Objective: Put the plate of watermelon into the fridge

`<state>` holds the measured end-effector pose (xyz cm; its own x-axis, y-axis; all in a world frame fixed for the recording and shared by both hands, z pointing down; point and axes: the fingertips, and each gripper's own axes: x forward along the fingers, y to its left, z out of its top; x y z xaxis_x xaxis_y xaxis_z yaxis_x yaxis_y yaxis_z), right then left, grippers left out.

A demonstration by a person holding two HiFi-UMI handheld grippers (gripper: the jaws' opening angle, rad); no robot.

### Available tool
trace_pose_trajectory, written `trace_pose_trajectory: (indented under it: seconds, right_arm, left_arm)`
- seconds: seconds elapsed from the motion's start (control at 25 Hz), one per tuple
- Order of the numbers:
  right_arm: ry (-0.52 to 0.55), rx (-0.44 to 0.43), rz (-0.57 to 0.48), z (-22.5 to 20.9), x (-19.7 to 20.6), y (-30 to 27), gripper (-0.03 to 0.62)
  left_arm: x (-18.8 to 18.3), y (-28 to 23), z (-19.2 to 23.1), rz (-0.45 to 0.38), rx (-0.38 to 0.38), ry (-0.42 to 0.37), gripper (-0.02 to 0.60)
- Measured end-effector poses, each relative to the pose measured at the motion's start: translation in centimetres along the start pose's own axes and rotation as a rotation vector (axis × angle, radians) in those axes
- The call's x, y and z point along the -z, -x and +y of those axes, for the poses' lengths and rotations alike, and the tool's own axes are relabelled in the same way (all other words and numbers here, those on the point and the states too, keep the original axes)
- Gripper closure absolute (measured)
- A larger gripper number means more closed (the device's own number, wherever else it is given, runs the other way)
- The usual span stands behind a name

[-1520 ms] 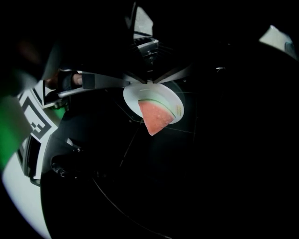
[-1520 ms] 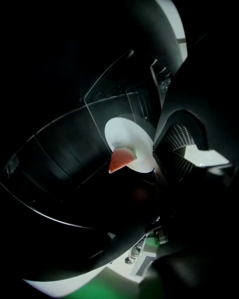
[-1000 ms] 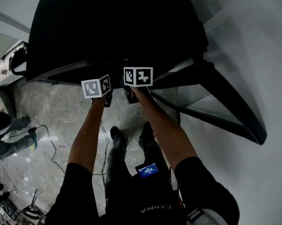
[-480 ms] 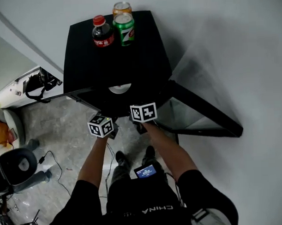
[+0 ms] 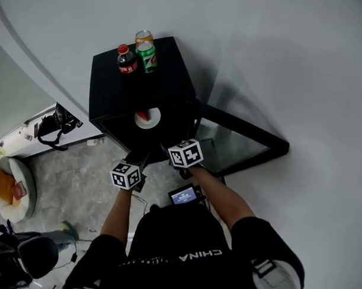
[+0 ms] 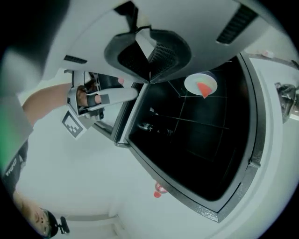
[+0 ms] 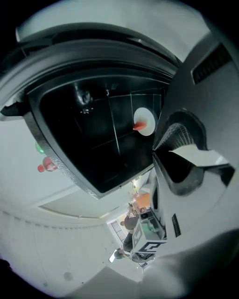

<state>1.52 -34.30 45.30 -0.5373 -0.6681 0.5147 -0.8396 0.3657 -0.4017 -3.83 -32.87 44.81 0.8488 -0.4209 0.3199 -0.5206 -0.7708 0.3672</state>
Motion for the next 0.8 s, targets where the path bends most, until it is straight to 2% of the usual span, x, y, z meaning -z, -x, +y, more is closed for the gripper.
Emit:
trace_pose_trajectory:
  seconds: [0.36, 0.56, 0.8]
  right_arm:
    - [-0.05, -0.013, -0.025, 0.4, -0.6, 1.9, 0.576]
    - [-0.061, -0.038, 0.0, 0.0, 1.6, 4.6, 0.576]
    - [-0.056, -0.074, 0.046, -0.7, 4.2, 7.2, 0.576]
  left_arm:
    - [-0.5, 0.1, -1.8, 0.001, -0.017, -0.041, 0.569]
    - [1.1, 0.6, -4.6, 0.022, -0.042, -0.023, 0.569]
    - [3.6, 1.5, -7.9, 0.033, -0.12, 0.012, 0.569]
